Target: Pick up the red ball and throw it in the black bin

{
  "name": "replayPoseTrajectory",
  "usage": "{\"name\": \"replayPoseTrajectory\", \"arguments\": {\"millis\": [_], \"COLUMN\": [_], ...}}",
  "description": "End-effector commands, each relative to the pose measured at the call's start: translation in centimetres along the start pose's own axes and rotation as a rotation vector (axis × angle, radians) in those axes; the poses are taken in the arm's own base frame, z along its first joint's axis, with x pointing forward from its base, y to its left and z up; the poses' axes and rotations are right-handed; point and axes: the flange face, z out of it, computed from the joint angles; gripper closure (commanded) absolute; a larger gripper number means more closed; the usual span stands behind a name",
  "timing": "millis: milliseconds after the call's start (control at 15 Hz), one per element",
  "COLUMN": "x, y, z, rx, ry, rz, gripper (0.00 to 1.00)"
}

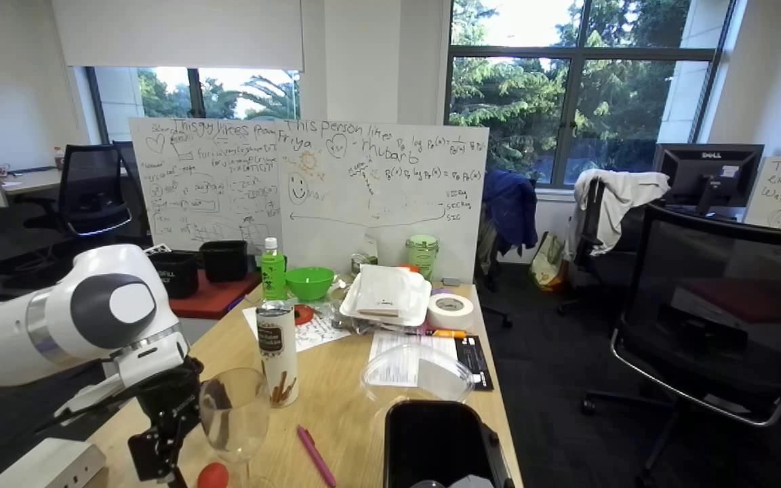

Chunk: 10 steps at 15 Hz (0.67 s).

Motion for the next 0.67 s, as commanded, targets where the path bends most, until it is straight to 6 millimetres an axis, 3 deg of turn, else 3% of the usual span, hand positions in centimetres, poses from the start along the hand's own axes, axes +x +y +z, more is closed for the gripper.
{"name": "replayPoseTrajectory", "arguments": {"millis": [0,467,533,600], "x": [0.0,-0.2,-0.2,-0.1], "y": [-0.7,-0.9,-1.0,-1.0], "z": [0.4,1.5,1.6,1.7], "rx": [-0.027,-0.046,-0.046,-0.045], "ry": [0.005,0.010,0.013,0.019], "rz": [0.005,0.016,0.016,0.018], "gripper": [0.00,0.00,0.03,0.20]}}
